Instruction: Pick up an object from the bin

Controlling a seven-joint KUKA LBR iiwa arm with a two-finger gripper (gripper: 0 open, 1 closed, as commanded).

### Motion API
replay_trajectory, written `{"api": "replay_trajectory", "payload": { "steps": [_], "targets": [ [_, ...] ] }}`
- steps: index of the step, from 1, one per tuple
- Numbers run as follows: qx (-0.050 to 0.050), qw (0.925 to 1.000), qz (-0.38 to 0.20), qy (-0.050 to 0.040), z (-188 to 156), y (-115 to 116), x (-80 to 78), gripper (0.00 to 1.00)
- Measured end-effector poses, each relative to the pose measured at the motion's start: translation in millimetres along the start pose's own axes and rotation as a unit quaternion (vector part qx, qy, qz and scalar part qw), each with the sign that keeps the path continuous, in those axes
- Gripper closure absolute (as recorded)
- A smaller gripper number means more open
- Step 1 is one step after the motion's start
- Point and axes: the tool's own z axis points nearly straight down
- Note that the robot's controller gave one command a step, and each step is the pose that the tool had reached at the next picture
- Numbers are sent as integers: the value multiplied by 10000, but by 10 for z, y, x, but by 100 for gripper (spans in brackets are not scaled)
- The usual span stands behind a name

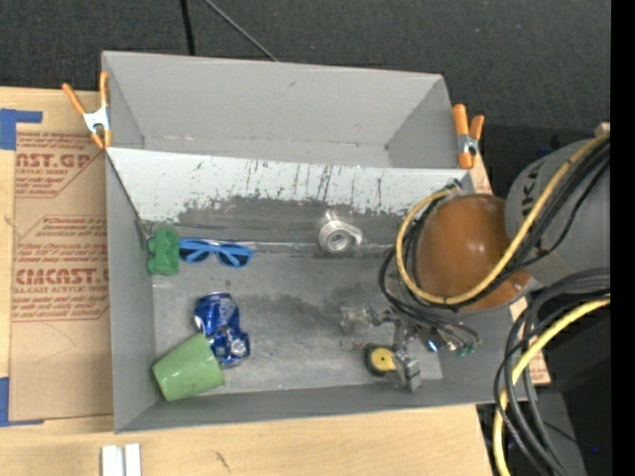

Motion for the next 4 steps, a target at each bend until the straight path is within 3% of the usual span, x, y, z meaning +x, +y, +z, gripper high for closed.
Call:
{"api": "replay_trajectory", "payload": {
  "steps": [1,2,3,4],
  "targets": [
    [0,9985,546,-6,17,-303,145,0],
    [3,9885,1515,1,33,-177,84,0],
    [6,9884,1519,-23,27,-177,71,100],
    [2,9884,1517,-5,37,-174,82,0]
  ]
}}
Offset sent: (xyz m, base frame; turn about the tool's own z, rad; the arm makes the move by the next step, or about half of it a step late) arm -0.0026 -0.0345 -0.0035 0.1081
